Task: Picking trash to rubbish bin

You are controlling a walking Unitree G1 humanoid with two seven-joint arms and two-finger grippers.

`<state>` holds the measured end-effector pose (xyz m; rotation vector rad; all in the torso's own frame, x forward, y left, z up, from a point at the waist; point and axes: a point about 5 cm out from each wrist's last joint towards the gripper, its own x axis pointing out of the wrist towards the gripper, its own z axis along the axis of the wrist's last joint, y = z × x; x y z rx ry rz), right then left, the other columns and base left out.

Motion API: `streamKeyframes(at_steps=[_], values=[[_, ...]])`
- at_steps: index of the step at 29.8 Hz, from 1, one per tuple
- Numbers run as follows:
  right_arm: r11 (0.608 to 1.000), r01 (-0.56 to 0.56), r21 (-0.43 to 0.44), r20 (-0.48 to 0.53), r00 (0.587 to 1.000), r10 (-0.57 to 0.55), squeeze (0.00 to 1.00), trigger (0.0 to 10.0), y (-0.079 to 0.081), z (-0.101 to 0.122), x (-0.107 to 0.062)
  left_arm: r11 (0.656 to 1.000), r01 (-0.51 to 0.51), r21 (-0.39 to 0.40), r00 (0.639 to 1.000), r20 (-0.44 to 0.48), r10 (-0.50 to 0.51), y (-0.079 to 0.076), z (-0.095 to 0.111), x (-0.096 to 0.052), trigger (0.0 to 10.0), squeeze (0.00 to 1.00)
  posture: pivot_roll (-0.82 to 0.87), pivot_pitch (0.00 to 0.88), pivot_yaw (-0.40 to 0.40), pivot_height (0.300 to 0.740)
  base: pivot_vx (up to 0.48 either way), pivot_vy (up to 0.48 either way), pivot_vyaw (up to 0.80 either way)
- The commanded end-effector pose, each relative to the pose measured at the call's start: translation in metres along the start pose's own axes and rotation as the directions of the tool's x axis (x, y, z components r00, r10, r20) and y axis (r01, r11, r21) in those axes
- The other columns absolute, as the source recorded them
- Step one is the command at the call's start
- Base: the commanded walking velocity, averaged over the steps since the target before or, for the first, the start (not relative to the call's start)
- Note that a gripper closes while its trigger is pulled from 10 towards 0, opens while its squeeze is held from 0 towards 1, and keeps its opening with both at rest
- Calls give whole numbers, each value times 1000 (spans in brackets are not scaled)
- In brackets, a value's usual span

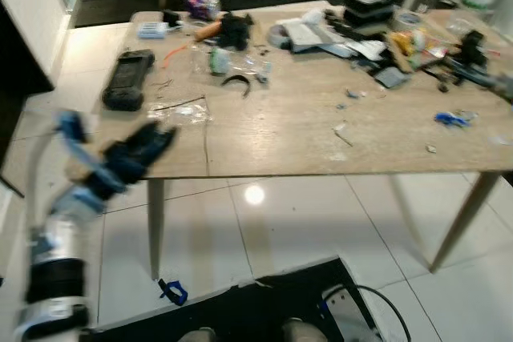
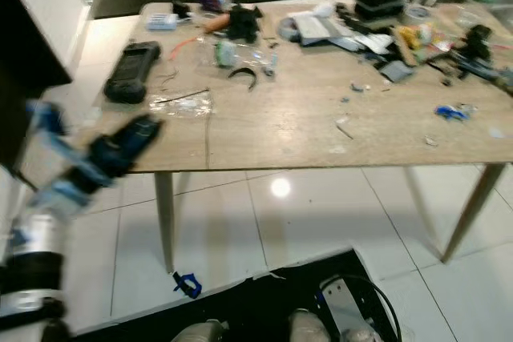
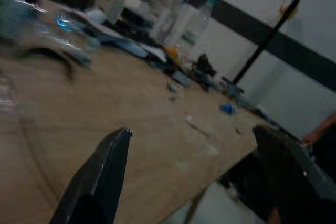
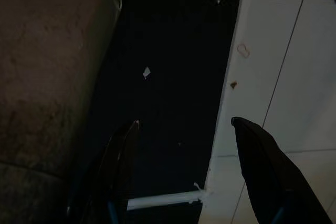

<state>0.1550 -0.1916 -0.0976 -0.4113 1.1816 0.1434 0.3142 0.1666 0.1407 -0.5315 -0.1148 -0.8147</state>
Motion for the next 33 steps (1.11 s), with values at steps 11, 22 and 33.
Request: streamKeyframes(at_steps=[11,22,33], values=[[999,-38,-12,-11,999,38,0,10000,11,-4,0,998,-52,28,998,31,51,-17,-6,24,10000,0,-11,84,46,740,0,-472,0],[999,-41,-17,-12,999,41,0,10000,11,-4,0,975,-221,34,974,50,220,1,2,21,10000,0,-8,80,47,740,0,-43,0],[999,-44,-13,-15,999,43,0,10000,11,-5,0,962,-267,63,963,53,264,4,1,18,10000,0,-5,88,44,740,225,0,0]])
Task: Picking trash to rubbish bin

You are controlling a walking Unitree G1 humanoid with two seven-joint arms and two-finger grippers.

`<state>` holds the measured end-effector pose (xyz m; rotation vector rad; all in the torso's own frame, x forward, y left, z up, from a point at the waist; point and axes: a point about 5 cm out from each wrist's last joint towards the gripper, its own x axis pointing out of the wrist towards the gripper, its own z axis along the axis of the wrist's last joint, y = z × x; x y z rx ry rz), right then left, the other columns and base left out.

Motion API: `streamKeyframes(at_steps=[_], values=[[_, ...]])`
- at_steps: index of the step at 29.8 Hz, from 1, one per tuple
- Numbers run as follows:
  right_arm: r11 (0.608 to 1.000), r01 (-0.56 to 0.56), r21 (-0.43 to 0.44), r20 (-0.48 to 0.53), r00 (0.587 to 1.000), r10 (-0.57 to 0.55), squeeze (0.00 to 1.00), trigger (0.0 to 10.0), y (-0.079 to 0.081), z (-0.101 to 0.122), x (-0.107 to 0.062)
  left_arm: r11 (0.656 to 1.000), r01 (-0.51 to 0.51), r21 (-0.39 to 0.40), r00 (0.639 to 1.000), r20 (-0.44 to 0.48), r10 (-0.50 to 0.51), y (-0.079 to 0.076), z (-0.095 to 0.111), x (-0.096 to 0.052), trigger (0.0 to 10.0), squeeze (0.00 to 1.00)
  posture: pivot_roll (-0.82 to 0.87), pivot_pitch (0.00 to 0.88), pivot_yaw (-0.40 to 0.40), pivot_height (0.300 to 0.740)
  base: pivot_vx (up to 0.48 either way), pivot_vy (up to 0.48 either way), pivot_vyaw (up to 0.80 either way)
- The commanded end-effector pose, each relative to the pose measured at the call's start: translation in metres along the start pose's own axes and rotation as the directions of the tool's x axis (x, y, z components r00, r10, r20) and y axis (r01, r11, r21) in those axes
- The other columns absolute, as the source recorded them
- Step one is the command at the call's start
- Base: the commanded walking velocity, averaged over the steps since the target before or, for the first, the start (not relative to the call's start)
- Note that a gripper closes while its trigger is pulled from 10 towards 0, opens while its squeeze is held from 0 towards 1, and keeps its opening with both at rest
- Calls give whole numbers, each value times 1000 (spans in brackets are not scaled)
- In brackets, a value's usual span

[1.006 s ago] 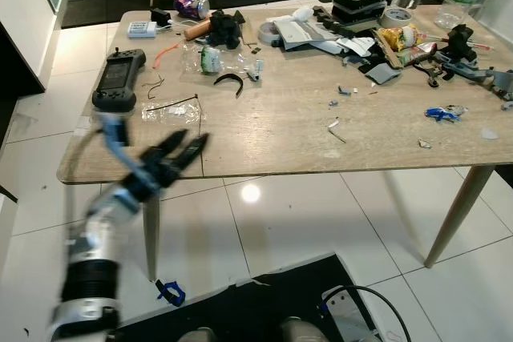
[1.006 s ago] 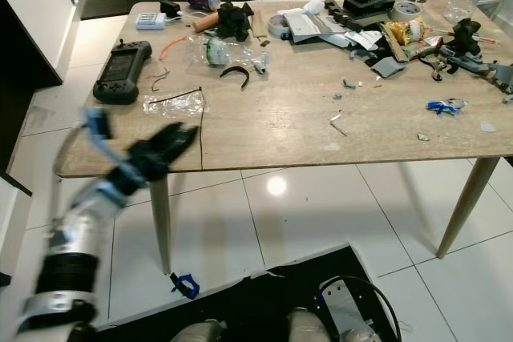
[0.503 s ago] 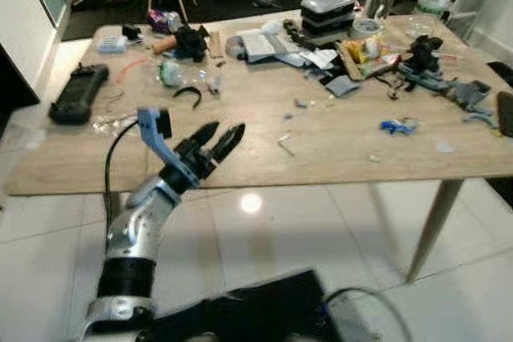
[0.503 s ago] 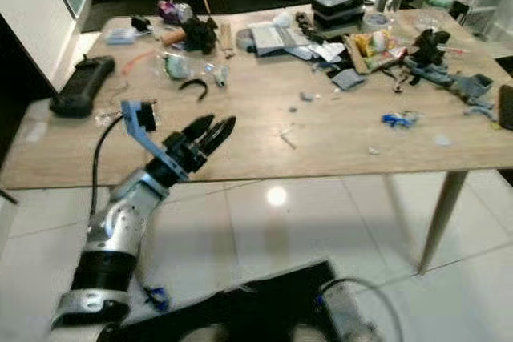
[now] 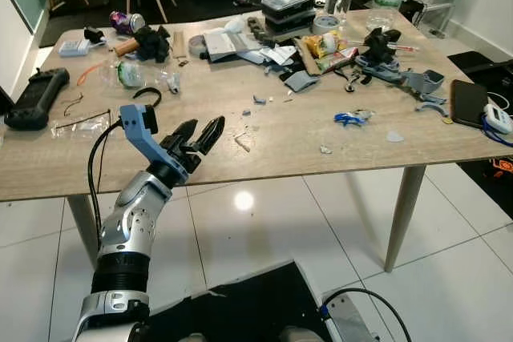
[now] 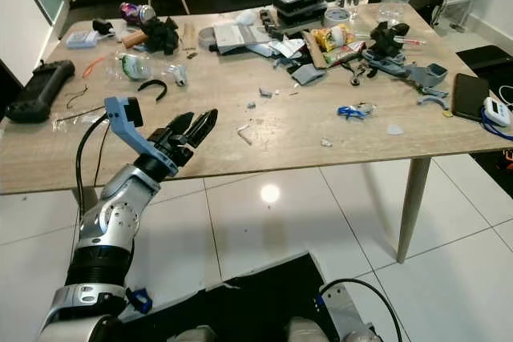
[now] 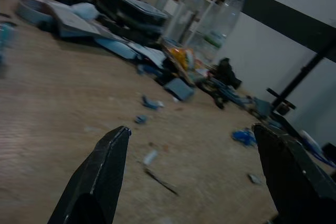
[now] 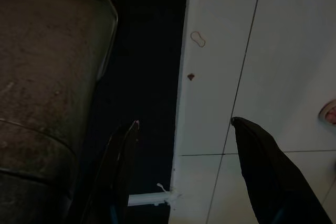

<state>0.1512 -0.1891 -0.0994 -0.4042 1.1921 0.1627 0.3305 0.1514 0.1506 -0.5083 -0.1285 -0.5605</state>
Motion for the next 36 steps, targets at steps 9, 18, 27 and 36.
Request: streamKeyframes(at_steps=[9,18,27,36], values=[[1000,-24,-4,-8,1000,24,0,10000,7,-2,0,998,-24,59,1000,15,23,5,11,0,10000,0,-5,88,44,740,469,0,0],[1000,-23,-3,-6,1000,23,0,10000,7,-1,0,988,-9,152,993,119,-9,1,53,10,10000,0,-9,89,44,740,480,0,0],[1000,-25,1,-5,1000,25,0,10000,8,-1,0,927,-31,373,976,213,-53,1,119,11,10000,0,-13,90,50,740,117,0,0],[1000,-29,5,-6,1000,29,0,10000,10,0,0,375,352,857,934,-349,-79,0,156,-9,10000,0,-1,89,57,740,0,0,0]])
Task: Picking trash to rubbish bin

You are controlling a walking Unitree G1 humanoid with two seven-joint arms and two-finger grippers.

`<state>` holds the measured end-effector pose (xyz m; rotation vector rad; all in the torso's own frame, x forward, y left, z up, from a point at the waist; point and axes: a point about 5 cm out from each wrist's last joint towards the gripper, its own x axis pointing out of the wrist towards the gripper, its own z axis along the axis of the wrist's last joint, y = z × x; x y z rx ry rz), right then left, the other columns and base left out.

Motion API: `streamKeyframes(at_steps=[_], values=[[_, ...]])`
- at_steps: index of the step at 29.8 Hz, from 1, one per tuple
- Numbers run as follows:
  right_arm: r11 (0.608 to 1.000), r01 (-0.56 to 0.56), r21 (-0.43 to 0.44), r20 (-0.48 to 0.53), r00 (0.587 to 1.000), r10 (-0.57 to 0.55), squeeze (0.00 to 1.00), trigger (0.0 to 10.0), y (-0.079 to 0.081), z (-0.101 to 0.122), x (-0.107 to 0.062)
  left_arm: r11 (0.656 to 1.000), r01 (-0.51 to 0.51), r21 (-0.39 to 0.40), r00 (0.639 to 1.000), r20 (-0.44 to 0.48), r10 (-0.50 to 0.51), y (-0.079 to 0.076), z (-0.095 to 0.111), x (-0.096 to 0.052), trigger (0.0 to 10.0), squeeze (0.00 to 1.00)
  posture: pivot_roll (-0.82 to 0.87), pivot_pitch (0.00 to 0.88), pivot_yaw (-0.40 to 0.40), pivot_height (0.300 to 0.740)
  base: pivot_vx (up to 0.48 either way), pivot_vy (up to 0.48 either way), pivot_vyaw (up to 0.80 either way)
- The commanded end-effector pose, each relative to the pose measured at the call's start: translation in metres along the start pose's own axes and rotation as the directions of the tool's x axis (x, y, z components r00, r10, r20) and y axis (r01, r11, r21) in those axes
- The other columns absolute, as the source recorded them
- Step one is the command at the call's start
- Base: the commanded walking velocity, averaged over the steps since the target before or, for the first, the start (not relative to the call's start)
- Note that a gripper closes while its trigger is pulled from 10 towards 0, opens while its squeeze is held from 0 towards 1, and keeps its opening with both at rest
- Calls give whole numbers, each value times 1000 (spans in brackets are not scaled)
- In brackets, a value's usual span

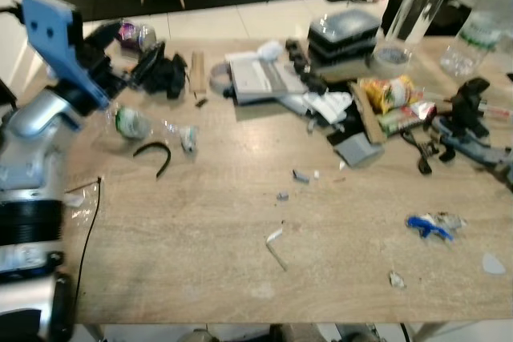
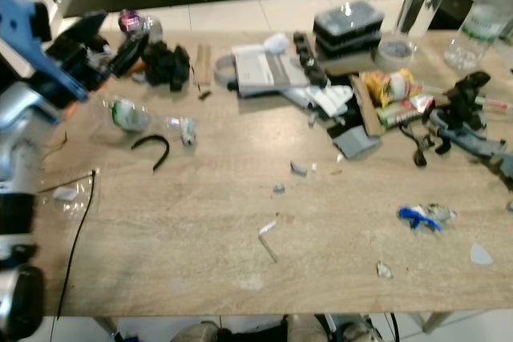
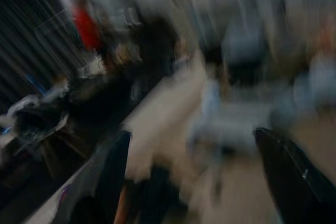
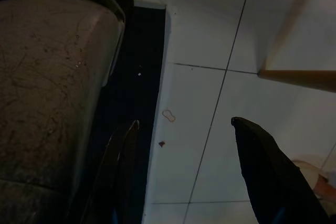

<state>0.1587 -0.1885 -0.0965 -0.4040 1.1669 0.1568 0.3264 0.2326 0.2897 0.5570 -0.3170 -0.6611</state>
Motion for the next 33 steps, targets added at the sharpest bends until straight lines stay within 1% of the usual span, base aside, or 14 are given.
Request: streamKeyframes(at_steps=[1,2,5,6,7,8,16,18,21,24,25,26,27,33], values=[[999,-39,2,-30,999,39,0,10000,13,-8,0,988,110,113,990,-98,-99,-4,-5,-1,10000,0,-1,89,57,740,0,0,0],[999,-40,1,-29,999,40,0,10000,13,-7,0,943,239,232,951,-250,-179,-4,-14,-4,10000,0,-1,89,57,740,0,0,0],[999,-43,-1,-27,999,43,0,10000,13,-7,0,905,307,296,922,-329,-205,-1,-18,-2,10000,0,12,85,58,740,0,0,0],[999,-45,-2,-25,999,45,0,10000,14,-6,0,879,342,331,909,-355,-220,0,-18,5,10000,129,16,82,62,740,0,0,0],[999,-46,-3,-24,999,46,0,10000,14,-5,0,860,368,355,899,-372,-231,1,-18,9,10000,129,16,82,62,740,0,0,0],[999,-46,-4,-23,999,46,0,10000,14,-5,0,829,419,371,879,-396,-267,-2,-19,16,10000,1000,16,80,67,740,0,0,0],[999,-47,6,-17,999,47,0,10000,16,-3,0,719,558,415,822,-394,-410,-33,-18,58,10000,1000,-1,66,77,740,0,0,0],[999,-47,7,-18,999,47,0,10000,17,-3,0,648,641,411,759,-465,-455,-42,-25,64,10000,1000,-7,64,80,740,0,0,0],[999,-45,8,-18,999,45,0,10000,17,-2,0,592,710,382,693,-527,-491,-47,-31,67,10000,1000,-11,62,84,740,0,0,0],[999,-41,10,-19,999,41,0,10000,17,-2,0,562,770,301,611,-601,-515,-48,-39,69,10000,1000,-13,59,88,740,0,0,0],[999,-41,10,-19,999,41,0,10000,17,-2,0,562,770,301,611,-601,-515,-48,-39,69,10000,1000,-13,59,88,740,0,0,0],[999,-41,10,-20,999,41,0,10000,18,-2,0,553,789,269,580,-623,-524,-48,-42,69,10000,588,-13,57,93,740,0,0,0],[999,-41,10,-20,999,41,0,10000,18,-2,0,544,800,252,560,-640,-526,-49,-44,71,10000,0,-13,57,93,740,0,0,0],[999,-45,17,-19,999,45,0,10000,20,-1,0,530,826,189,491,-704,-513,-46,-51,73,10000,0,-15,65,104,740,0,0,0]])
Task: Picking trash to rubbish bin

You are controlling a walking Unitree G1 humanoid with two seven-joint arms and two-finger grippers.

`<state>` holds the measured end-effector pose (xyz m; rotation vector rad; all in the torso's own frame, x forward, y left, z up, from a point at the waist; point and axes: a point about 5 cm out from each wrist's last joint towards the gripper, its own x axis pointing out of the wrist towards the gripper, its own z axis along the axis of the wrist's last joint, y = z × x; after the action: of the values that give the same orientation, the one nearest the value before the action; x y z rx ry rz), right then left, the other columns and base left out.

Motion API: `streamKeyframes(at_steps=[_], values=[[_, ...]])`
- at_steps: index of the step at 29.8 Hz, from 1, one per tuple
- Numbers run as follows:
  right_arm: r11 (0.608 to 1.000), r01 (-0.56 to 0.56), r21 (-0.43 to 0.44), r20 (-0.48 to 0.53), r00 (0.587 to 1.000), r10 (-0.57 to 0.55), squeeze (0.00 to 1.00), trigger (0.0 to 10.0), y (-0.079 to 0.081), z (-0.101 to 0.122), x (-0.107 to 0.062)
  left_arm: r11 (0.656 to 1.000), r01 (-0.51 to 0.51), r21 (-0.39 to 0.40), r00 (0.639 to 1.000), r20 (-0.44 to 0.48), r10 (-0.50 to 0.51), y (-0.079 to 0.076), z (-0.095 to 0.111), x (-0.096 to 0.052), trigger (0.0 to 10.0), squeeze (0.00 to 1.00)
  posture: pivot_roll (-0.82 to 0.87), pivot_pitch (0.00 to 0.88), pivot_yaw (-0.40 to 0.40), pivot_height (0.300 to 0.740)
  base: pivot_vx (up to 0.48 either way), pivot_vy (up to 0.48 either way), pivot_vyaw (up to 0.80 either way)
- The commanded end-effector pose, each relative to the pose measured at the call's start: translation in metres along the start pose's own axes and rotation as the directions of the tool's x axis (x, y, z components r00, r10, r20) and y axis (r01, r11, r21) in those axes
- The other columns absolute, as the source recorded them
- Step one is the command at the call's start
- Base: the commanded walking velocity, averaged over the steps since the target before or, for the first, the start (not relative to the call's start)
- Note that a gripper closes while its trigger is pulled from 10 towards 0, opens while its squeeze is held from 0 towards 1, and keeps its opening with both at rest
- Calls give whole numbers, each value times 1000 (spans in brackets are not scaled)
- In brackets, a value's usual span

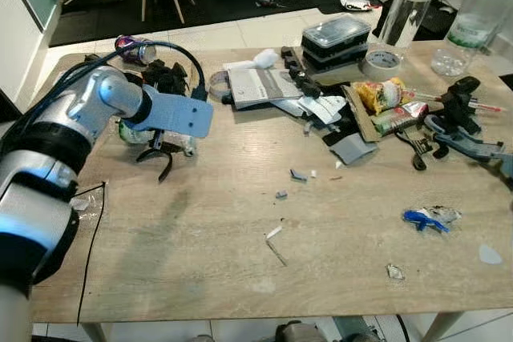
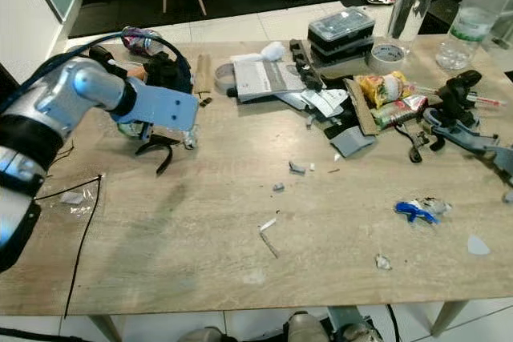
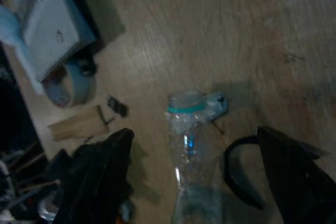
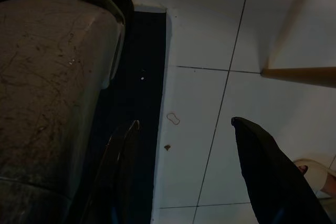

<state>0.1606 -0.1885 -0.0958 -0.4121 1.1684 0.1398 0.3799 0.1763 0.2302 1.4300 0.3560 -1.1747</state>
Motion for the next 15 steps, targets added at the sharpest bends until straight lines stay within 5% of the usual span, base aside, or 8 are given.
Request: streamKeyframes(at_steps=[1,3,15], values=[[998,-63,15,-14,998,63,0,10000,21,-3,-1,998,49,-42,999,1,-49,1,1,2,10000,0,-15,65,104,740,0,0,0],[998,-64,17,-14,998,65,0,10000,22,-2,-1,989,73,-132,997,45,-68,3,2,4,10000,0,-14,67,109,740,0,0,0],[997,-67,37,-16,998,68,0,10000,25,-1,-1,978,-16,-209,1000,-9,15,13,3,12,10000,0,-26,78,137,740,0,0,0]])
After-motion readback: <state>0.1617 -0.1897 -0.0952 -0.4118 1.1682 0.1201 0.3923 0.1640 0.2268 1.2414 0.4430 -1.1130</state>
